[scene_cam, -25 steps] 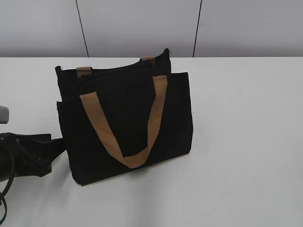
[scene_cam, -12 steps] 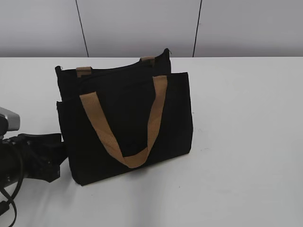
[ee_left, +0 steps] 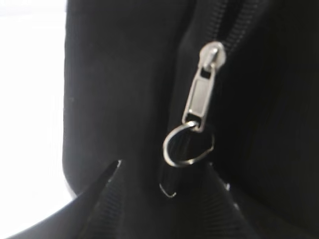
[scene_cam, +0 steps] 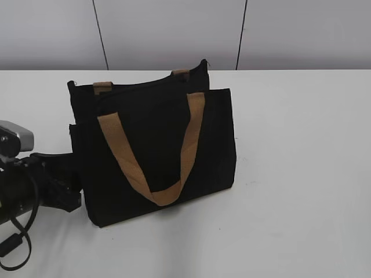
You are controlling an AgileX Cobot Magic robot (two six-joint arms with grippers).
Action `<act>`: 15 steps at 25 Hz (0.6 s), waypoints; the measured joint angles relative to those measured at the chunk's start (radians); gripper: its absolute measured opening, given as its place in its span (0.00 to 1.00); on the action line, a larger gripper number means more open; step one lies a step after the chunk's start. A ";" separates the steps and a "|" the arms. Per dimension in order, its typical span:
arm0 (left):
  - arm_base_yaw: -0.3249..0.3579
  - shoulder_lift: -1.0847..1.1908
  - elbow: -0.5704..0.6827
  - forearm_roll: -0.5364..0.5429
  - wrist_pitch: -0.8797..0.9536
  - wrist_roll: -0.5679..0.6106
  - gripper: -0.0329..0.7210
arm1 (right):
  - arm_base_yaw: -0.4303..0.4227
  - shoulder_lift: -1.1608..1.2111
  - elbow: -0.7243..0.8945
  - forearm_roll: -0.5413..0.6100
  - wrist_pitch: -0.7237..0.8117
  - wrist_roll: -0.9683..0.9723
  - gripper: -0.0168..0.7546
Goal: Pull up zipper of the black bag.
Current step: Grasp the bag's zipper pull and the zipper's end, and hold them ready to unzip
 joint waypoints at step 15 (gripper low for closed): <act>0.000 0.123 -0.021 0.022 -0.076 0.002 0.51 | 0.000 0.000 0.000 0.000 0.000 0.000 0.50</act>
